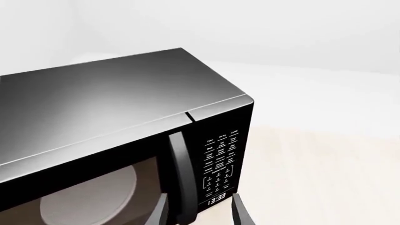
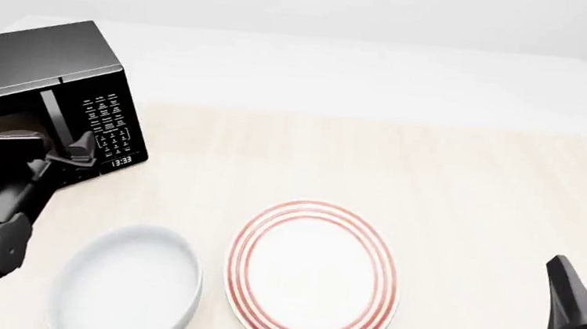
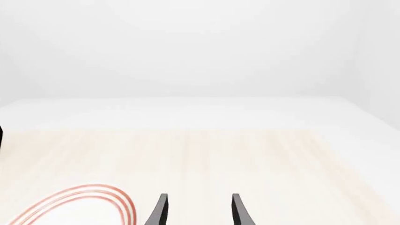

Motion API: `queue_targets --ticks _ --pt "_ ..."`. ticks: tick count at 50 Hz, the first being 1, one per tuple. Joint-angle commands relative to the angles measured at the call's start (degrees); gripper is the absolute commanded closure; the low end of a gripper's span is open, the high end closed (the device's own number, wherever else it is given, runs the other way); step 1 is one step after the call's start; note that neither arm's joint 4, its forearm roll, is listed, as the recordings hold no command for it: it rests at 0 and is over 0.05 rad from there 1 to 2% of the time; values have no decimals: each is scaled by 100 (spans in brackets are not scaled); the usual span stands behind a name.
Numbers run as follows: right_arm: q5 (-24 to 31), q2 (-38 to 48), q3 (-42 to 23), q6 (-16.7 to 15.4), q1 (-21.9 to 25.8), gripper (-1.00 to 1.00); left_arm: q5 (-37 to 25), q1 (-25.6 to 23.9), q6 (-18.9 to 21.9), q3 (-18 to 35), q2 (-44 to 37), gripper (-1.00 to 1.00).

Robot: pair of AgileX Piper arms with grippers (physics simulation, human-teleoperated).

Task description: Open the microwave.

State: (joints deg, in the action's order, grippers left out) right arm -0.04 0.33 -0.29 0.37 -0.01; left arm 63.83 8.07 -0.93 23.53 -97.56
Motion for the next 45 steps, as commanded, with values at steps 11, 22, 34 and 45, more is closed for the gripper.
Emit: queue_targets --ticks 11,22,34,45 --pt "0 0 0 1 0 -100 -36 14 -57 255 -353 -100" --pt "0 0 0 0 0 -100 -63 11 -90 375 -528 -100" --pt "0 1 0 0 1 -100 -79 53 -157 421 -616 -100" --pt "0 0 0 0 0 -100 -51 84 -193 451 -724 -100"
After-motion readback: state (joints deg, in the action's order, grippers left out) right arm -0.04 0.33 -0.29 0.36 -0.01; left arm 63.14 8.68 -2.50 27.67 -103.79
